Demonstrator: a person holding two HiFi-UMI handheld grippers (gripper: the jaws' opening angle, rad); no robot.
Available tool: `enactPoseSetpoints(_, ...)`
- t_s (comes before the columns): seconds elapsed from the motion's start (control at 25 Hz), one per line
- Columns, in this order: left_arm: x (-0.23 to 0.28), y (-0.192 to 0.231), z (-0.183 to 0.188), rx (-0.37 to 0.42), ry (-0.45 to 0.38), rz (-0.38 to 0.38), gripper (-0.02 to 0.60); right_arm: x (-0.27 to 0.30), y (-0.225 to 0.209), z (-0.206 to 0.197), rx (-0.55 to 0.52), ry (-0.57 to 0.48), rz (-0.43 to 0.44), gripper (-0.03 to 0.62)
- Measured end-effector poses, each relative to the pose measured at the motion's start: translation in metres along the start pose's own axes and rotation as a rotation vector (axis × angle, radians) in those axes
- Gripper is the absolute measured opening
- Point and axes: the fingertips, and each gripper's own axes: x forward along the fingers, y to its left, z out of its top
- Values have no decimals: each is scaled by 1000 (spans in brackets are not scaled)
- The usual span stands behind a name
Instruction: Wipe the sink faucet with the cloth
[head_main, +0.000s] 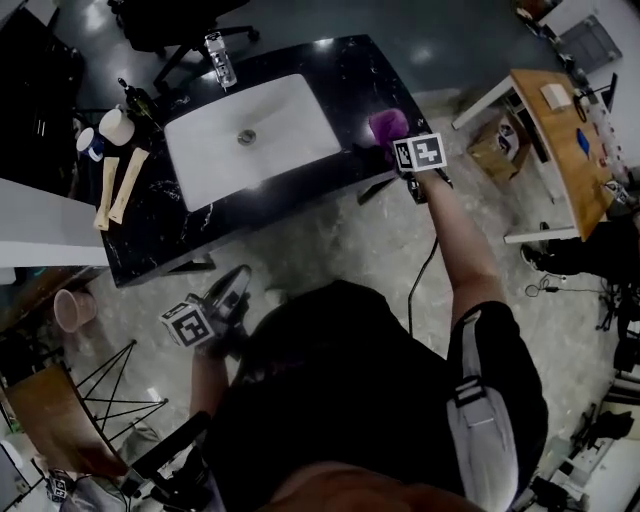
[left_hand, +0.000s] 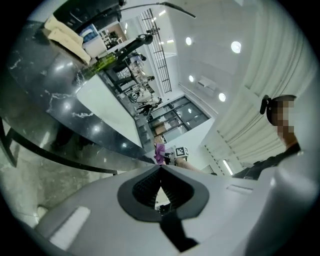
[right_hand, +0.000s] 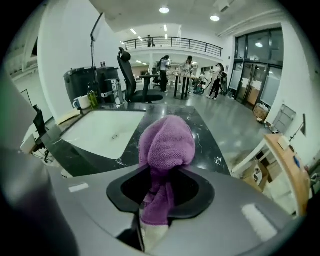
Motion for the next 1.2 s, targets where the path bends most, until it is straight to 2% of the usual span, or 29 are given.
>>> enactPoseSetpoints(0.12, -3, 1, -15, -34, -51, 52, 0, 36, -13, -4, -15, 92, -6, 123)
enactPoseSetpoints(0.24, 8, -6, -34, -57, -84, 95, 0, 60, -21, -9, -14, 140, 8, 128)
enactPoseSetpoints(0.36, 25, -16, -54, -73, -107, 107, 0, 68, -19, -4, 6, 138, 50, 130)
enactPoseSetpoints(0.48, 39, -26, -73, -81, -129, 117, 0, 68, -16, -5, -23, 119, 80, 133)
enactPoseSetpoints(0.56, 47, -35, -80, -70, -140, 130, 0, 69, -13, -2, -5, 85, 130, 149)
enactPoseSetpoints(0.68, 58, -50, -89, -40, -149, 144, 0, 51, -20, 10, 87, -58, 205, 219)
enactPoseSetpoints(0.88, 67, -69, -105, -11, -153, 182, 0, -36, -66, 20, 286, -477, 208, 226)
enactPoseSetpoints(0.92, 69, -72, -108, -5, -154, 182, 0, -55, -72, 16, 338, -541, 237, 174)
enactPoseSetpoints(0.96, 70, -74, -111, 2, -155, 181, 0, -71, -71, 8, 386, -582, 295, 59)
enactPoseSetpoints(1.0, 71, -77, -115, 7, -157, 186, 0, -86, -62, -4, 424, -596, 377, 9)
enactPoseSetpoints(1.08, 69, -84, -123, 11, -164, 202, 0, -107, -23, -37, 454, -560, 560, 9)
enactPoseSetpoints(1.2, 69, -91, -140, 11, -163, 224, 0, -130, 59, -98, 410, -410, 763, 9)
